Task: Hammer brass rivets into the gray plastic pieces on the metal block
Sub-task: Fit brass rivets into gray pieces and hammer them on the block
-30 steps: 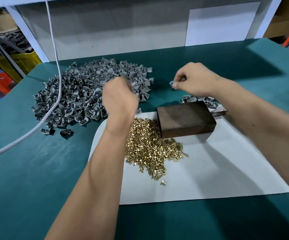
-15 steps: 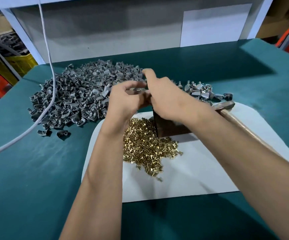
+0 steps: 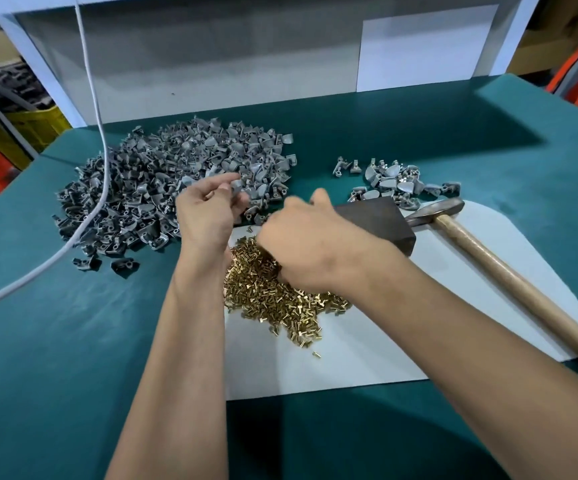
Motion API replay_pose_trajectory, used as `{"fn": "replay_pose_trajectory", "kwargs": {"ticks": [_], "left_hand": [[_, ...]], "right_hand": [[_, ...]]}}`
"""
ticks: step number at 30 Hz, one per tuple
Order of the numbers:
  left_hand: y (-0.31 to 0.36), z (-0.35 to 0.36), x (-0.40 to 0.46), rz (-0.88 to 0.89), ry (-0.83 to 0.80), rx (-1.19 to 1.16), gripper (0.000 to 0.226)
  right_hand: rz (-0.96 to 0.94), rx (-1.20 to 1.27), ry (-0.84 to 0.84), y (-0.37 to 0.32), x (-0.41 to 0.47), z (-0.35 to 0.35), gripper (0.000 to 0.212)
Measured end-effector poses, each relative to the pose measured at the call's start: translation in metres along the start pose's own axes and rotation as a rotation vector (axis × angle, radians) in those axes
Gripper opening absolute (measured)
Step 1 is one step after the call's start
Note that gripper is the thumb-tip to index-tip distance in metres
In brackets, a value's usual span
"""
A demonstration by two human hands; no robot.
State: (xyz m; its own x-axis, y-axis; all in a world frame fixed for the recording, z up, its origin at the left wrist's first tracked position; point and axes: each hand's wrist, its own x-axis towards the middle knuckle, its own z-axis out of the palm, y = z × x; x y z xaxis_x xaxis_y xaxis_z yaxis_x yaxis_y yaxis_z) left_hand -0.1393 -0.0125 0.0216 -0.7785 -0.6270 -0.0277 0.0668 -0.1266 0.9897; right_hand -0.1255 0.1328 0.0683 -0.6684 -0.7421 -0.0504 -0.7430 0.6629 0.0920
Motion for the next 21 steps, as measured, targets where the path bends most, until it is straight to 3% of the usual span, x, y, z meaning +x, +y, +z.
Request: {"fn": "replay_pose_trajectory", "kwargs": {"ticks": [3, 8, 13, 16, 21], "left_hand": [[0.0, 0.001, -0.001, -0.006, 0.059, -0.089, 0.014], [-0.001, 0.009, -0.008, 0.022, 0.006, -0.089, 0.01], [0.0, 0.012, -0.011, 0.046, 0.003, -0.122, 0.005], [0.0, 0.014, -0.014, 0.086, -0.003, -0.041, 0.003], [0.004, 0.017, -0.018, 0.1, -0.024, 0.008, 0.014]], "right_hand": [[-0.003, -0.015, -0.036, -0.004, 0.006, 0.006, 0.031], [-0.034, 0.01, -0.047, 0.0, 0.006, 0.007, 0.037], [-0.095, 0.043, 0.009, 0.003, 0.003, 0.006, 0.015], [-0.131, 0.176, 0.076, 0.011, -0.001, 0.005, 0.005], [-0.125, 0.447, 0.189, 0.023, -0.012, 0.01, 0.008]]}}
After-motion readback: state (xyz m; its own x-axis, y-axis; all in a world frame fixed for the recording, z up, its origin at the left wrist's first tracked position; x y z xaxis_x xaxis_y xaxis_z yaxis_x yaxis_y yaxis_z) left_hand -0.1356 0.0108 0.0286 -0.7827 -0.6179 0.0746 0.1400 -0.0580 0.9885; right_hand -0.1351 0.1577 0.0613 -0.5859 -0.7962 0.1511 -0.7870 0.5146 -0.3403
